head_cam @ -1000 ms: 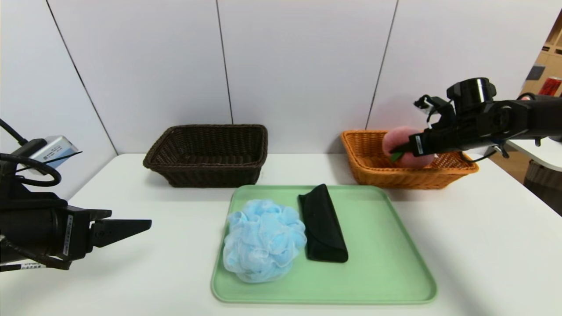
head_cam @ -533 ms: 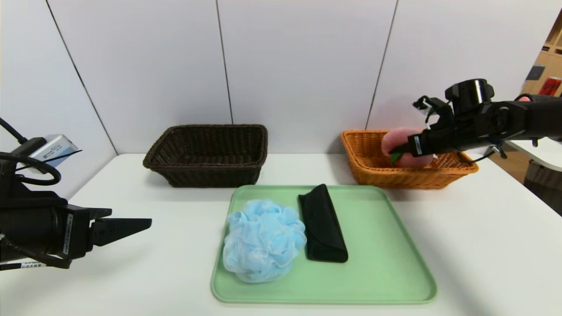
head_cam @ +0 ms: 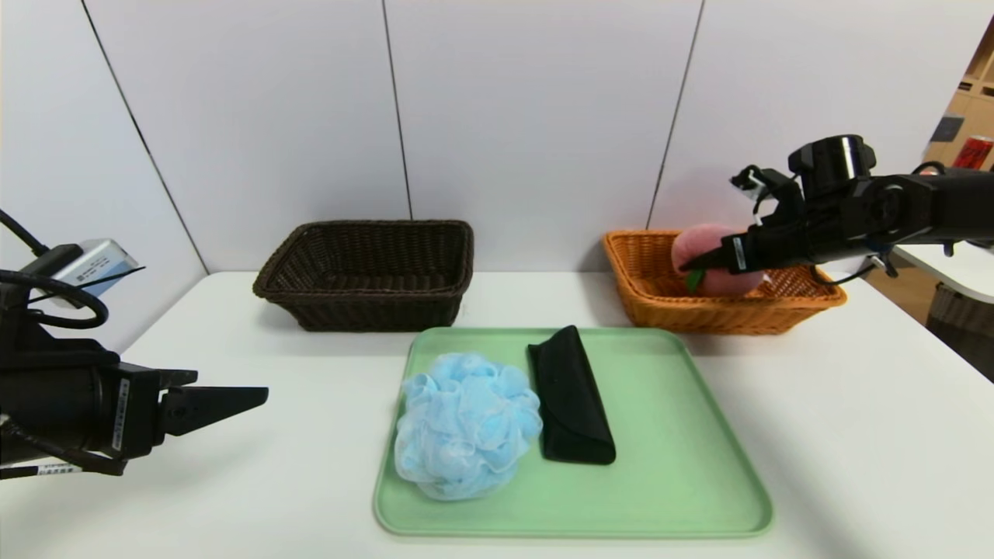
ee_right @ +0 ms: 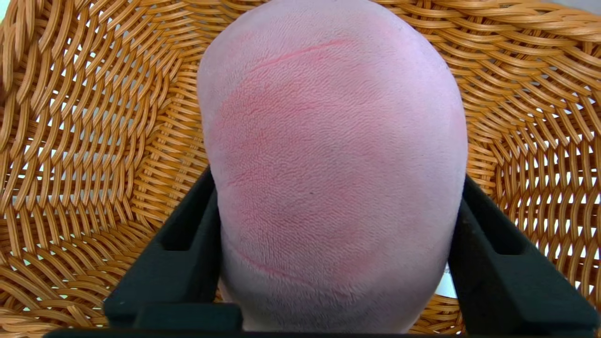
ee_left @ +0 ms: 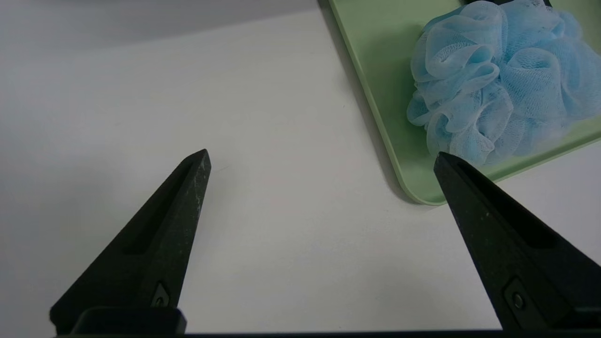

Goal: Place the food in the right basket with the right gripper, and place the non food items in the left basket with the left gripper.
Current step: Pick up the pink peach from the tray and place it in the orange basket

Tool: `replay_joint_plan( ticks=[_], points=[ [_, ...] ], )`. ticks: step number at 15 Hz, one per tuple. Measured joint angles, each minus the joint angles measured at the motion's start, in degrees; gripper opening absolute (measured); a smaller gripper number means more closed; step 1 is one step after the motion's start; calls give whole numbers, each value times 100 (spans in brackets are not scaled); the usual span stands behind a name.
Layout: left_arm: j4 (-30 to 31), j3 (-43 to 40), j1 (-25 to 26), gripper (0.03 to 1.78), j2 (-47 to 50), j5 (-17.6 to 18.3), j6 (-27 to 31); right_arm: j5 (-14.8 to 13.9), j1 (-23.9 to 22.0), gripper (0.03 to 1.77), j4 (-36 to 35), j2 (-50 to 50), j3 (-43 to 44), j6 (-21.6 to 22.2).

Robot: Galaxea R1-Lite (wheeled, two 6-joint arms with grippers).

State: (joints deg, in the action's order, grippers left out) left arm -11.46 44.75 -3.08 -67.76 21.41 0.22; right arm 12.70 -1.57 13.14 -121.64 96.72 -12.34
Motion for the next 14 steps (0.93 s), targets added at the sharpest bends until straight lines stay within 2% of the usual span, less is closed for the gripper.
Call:
replay_joint_plan(
  ticks=[7, 14],
  points=[
    [0, 32, 0, 169, 0, 6, -4, 17, 0, 157, 59, 111, 61, -6],
    [2, 34, 0, 169, 0, 12, 2, 28, -13, 165, 322, 347, 121, -6]
  ],
)
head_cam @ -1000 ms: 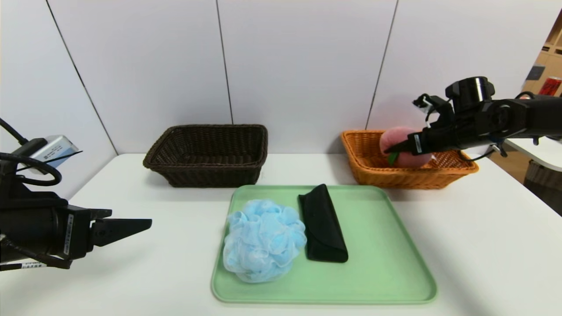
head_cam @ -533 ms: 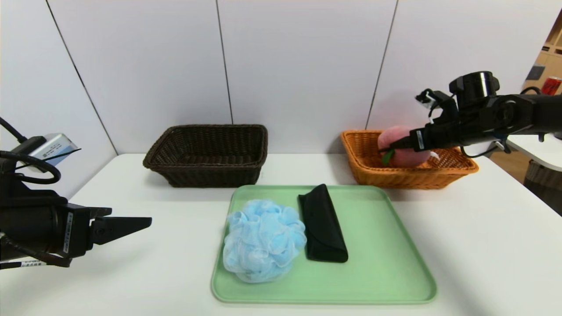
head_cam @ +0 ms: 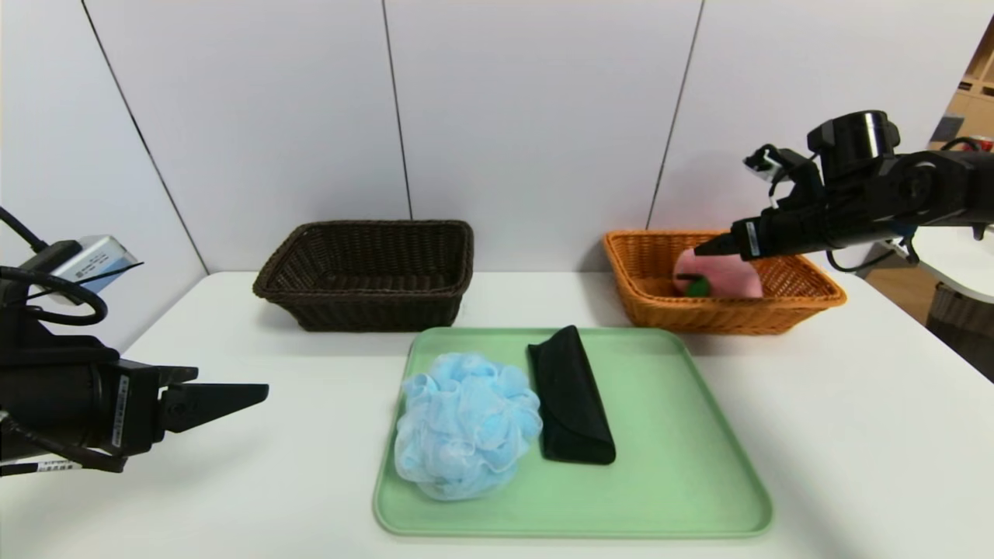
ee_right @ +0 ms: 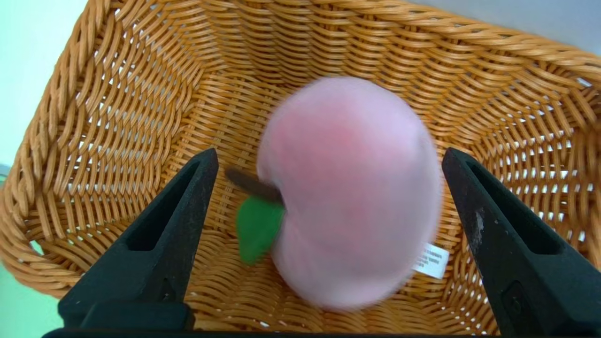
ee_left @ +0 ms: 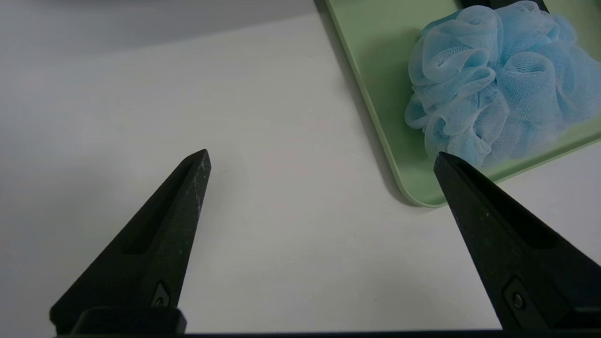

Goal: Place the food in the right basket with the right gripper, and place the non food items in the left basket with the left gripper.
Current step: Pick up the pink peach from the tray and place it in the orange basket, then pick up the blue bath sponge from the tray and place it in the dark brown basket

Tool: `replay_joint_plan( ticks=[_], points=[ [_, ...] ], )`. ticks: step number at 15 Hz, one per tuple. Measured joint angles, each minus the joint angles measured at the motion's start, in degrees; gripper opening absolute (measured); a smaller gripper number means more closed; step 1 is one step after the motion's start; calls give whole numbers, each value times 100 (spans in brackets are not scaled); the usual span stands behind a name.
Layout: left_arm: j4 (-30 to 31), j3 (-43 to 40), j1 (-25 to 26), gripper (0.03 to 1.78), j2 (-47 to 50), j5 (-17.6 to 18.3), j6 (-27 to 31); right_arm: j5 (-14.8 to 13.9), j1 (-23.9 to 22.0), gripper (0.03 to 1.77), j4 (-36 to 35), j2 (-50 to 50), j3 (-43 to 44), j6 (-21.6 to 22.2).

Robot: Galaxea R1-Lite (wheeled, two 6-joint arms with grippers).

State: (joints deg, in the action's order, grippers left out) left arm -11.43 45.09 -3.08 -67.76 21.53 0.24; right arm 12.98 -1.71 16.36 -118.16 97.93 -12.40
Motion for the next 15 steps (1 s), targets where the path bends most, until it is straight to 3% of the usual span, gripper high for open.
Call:
replay_joint_plan(
  ticks=[3, 6, 9, 15],
  points=[
    [0, 0, 0, 169, 4, 5, -4, 22, -5, 167, 158, 195, 30, 2],
    [4, 0, 0, 169, 21, 7, -6, 366, -30, 168, 642, 562, 78, 83],
    [221, -17, 2, 169, 26, 13, -13, 518, -46, 169, 1208, 1067, 22, 177],
    [265, -23, 0, 169, 21, 24, -17, 700, 26, 169, 1593, 2227, -1093, 185]
  ],
)
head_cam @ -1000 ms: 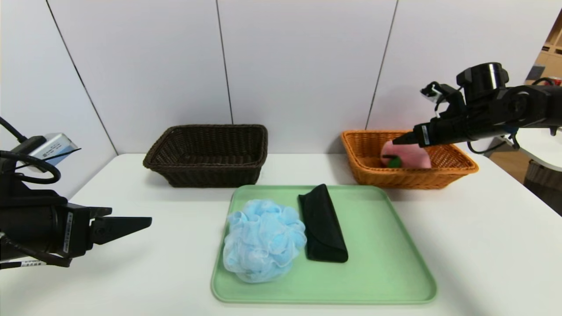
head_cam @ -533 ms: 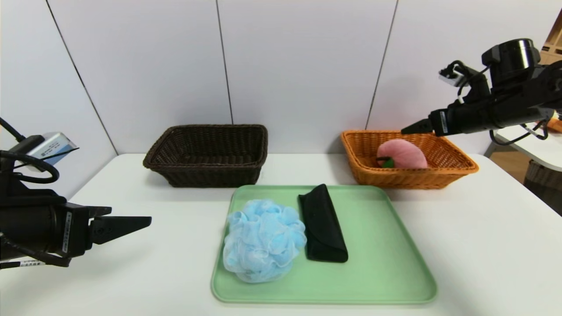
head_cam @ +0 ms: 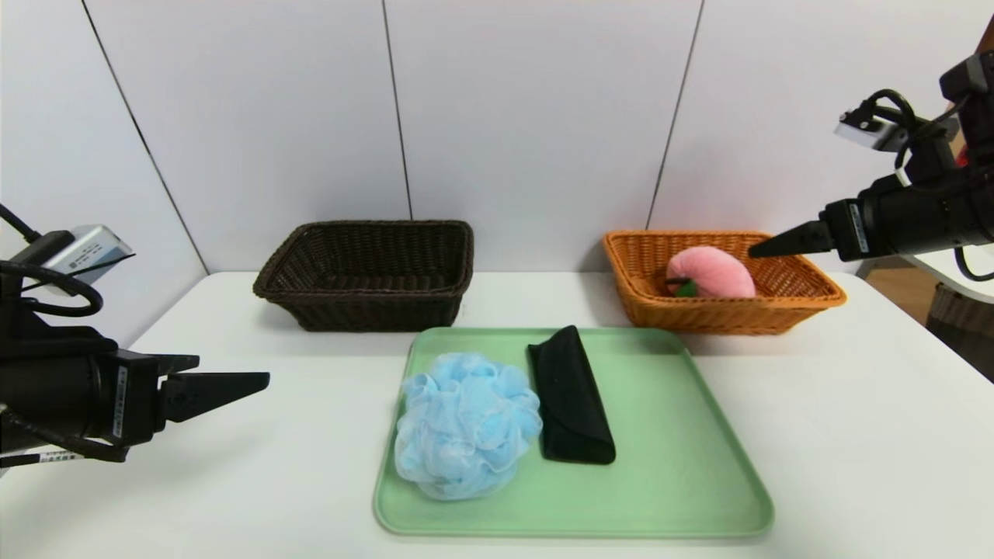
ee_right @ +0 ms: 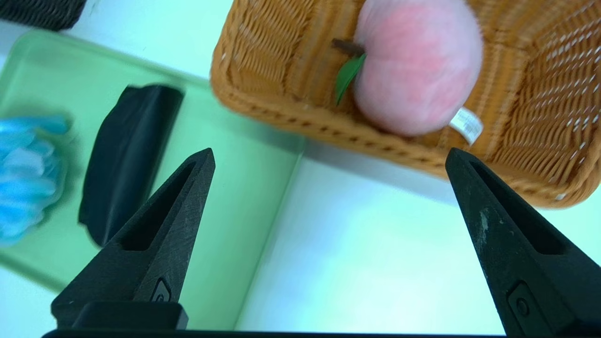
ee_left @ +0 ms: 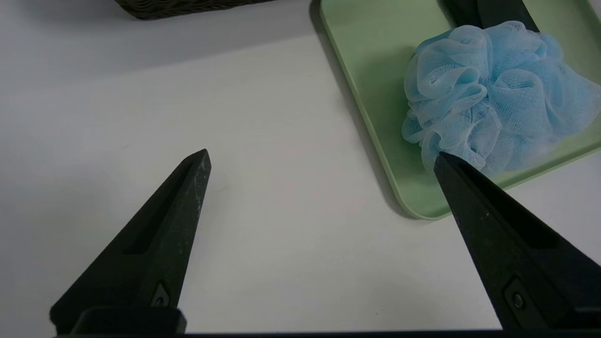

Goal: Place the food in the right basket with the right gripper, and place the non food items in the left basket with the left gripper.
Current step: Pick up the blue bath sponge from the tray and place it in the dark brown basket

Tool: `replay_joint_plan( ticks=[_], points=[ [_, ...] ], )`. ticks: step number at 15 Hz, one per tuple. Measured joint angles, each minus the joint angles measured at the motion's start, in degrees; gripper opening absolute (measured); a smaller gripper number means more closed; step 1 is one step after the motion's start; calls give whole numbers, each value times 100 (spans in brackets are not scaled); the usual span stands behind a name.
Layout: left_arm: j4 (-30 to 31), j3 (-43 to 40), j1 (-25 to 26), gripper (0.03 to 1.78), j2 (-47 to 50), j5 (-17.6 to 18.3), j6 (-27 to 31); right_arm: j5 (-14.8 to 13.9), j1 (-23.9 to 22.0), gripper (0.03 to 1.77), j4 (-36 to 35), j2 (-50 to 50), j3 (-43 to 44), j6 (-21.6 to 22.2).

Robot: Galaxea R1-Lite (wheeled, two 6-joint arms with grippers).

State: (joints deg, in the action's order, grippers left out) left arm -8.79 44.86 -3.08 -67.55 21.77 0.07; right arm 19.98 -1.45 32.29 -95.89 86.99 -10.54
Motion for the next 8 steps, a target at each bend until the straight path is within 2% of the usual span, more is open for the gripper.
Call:
replay_joint_plan(
  ticks=[4, 8],
  points=[
    [133, 15, -72, 169, 7, 27, 22, 221, 82, 169, 0, 946, -1089, -1],
    [190, 52, -154, 169, -30, 308, 37, 567, 107, 169, -38, 1946, -2203, -30]
  ],
)
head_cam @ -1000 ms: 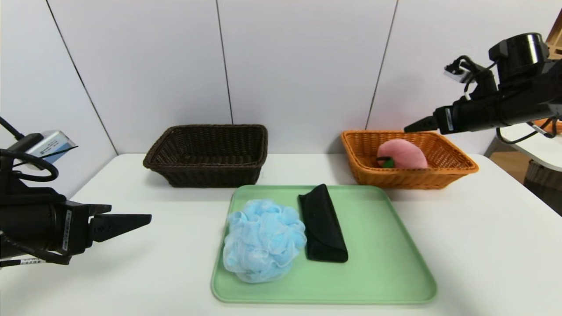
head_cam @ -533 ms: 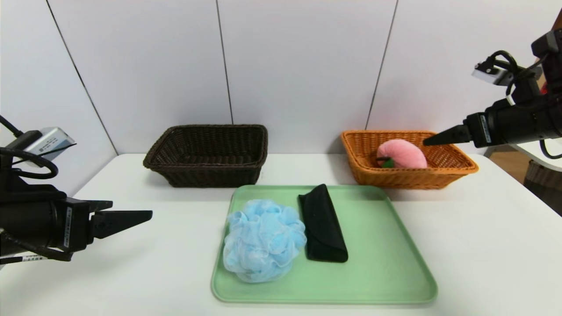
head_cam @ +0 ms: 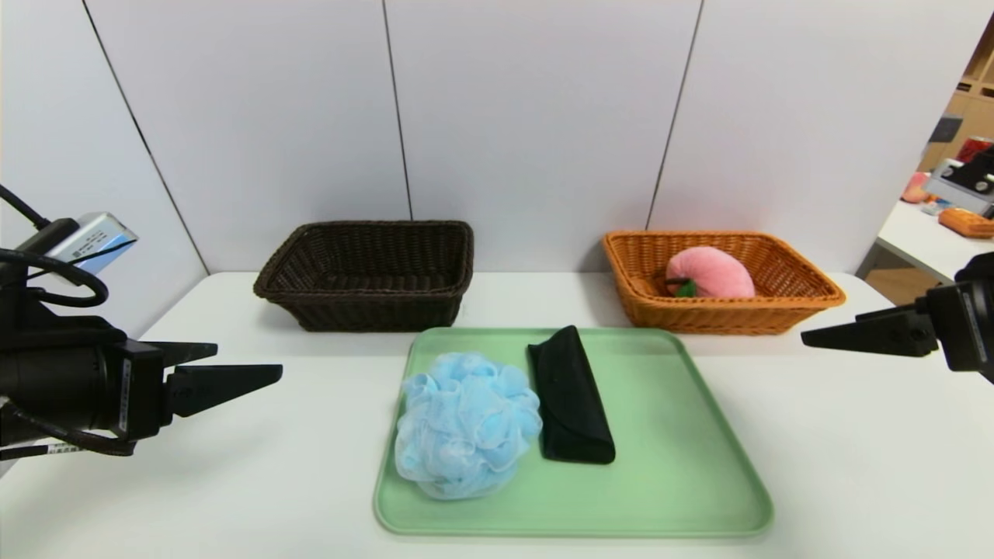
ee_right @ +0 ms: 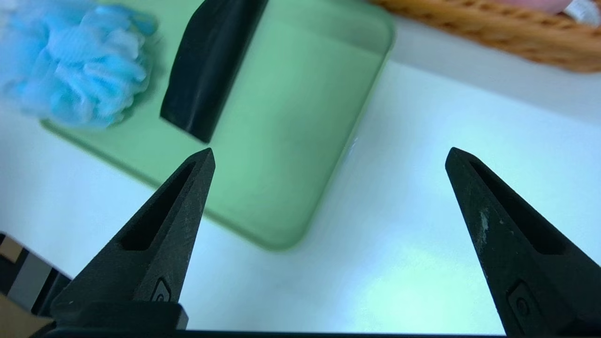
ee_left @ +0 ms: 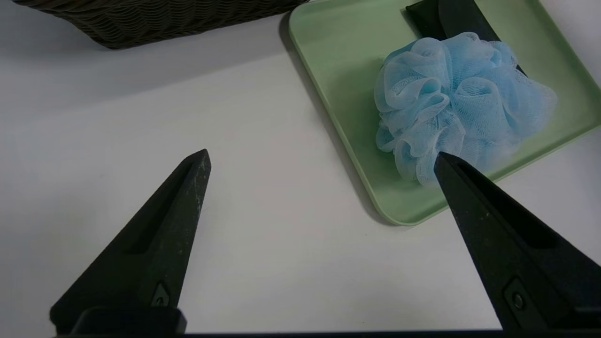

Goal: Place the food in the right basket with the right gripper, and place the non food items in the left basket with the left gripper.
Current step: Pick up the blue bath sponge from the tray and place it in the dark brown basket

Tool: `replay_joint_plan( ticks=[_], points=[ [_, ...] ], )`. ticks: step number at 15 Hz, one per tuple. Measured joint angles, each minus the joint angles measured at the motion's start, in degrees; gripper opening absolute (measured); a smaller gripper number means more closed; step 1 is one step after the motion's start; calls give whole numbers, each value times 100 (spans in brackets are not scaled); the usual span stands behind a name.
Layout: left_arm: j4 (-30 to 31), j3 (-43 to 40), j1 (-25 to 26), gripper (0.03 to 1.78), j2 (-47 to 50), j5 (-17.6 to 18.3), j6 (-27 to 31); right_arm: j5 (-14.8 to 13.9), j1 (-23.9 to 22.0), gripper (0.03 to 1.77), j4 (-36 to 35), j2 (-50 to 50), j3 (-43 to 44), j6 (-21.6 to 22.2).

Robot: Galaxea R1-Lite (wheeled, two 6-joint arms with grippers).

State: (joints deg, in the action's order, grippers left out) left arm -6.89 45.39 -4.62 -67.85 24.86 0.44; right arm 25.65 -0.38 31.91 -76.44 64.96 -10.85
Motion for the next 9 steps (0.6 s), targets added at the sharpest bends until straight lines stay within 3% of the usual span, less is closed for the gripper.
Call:
replay_joint_plan(
  ticks=[5, 9],
  points=[
    [24, 41, -249, 169, -130, 6, 24, 124, 318, 169, -212, 1014, -1318, -334],
    [317, 63, -725, 169, -361, 5, -13, 119, 561, 169, -1145, 1571, -2211, -400]
  ],
)
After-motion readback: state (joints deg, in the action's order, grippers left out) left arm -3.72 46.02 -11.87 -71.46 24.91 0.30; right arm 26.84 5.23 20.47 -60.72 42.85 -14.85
